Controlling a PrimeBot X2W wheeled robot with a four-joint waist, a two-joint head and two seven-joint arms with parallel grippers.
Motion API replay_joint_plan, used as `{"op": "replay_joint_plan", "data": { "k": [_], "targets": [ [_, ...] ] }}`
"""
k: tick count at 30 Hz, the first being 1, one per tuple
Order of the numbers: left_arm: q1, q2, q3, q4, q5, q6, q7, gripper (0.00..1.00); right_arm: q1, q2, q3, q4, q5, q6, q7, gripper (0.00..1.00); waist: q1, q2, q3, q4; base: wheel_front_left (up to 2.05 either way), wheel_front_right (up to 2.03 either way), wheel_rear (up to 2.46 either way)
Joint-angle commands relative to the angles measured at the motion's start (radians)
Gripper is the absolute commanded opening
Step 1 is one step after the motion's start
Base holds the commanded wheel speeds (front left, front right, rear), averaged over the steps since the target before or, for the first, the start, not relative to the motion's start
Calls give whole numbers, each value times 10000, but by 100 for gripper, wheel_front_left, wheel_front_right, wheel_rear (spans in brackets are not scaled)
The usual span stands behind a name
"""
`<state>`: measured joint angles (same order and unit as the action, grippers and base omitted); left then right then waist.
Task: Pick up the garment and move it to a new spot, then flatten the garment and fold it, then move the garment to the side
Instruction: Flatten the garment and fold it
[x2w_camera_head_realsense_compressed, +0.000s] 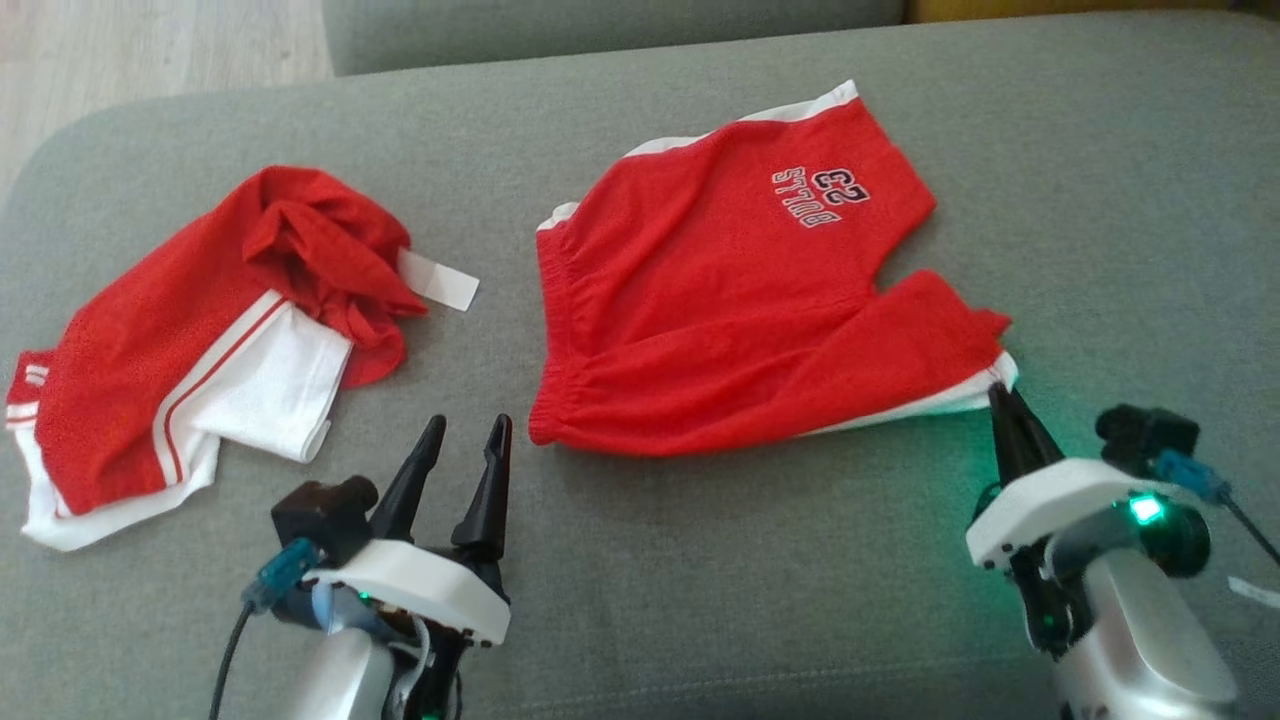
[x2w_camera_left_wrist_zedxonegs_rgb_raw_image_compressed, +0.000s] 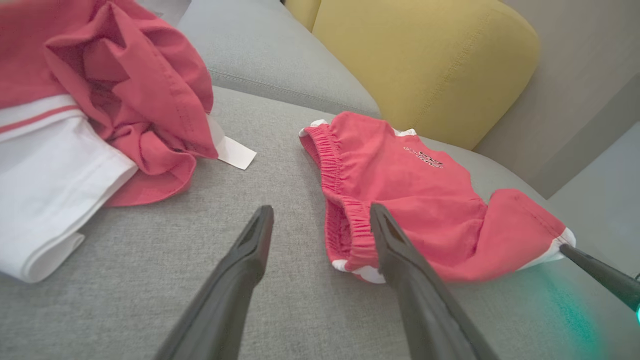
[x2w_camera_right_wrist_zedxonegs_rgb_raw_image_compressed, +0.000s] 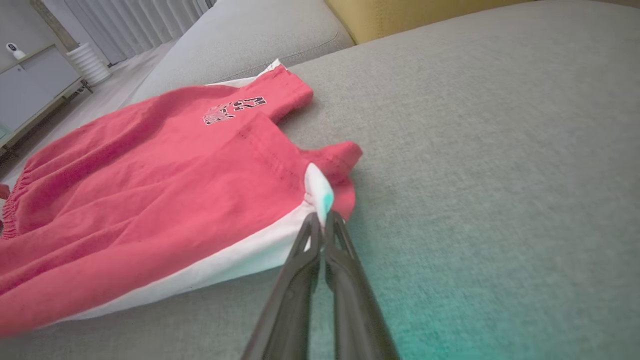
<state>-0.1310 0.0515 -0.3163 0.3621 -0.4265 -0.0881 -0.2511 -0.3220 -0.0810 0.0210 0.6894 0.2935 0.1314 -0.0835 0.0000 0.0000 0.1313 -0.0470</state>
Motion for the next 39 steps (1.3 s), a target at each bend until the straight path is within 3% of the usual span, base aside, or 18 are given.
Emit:
{"op": "replay_joint_plan", "data": {
  "k": [1,9,15,26,36,38,39],
  "targets": [
    [-235,-11,264,-257,-51,38,-107,100,64,-120,130,-432,115,-7,-22,0,0,0,-81,-67,0,0,0],
    [-126,-12,103,-89,-51,29,-107,100,809,-52,-250,-1632,654,-7,663,0,0,0,-340,-241,0,0,0],
    [-289,49,-592,693,197,-166,-41,100,1081,5,-503,-2251,583,-7,1209,0,0,0,-414,-363,0,0,0],
    [-1602,373,-1793,2479,1493,-262,-44,100,1124,206,-652,-2906,508,-7,1858,0,0,0,-253,-616,0,0,0],
    [-2450,315,-2142,3283,1651,-362,-102,100,1127,272,-617,-3200,444,-7,2058,0,0,0,-13,-783,0,0,0],
    [-2487,333,-2203,3208,1656,-380,-103,75,1135,278,-640,-3224,423,-7,2082,0,0,0,17,-754,0,0,0],
    [-2509,347,-2223,3160,1659,-387,-104,50,1136,281,-654,-3237,411,-7,2092,0,0,0,34,-735,0,0,0]
  ]
}}
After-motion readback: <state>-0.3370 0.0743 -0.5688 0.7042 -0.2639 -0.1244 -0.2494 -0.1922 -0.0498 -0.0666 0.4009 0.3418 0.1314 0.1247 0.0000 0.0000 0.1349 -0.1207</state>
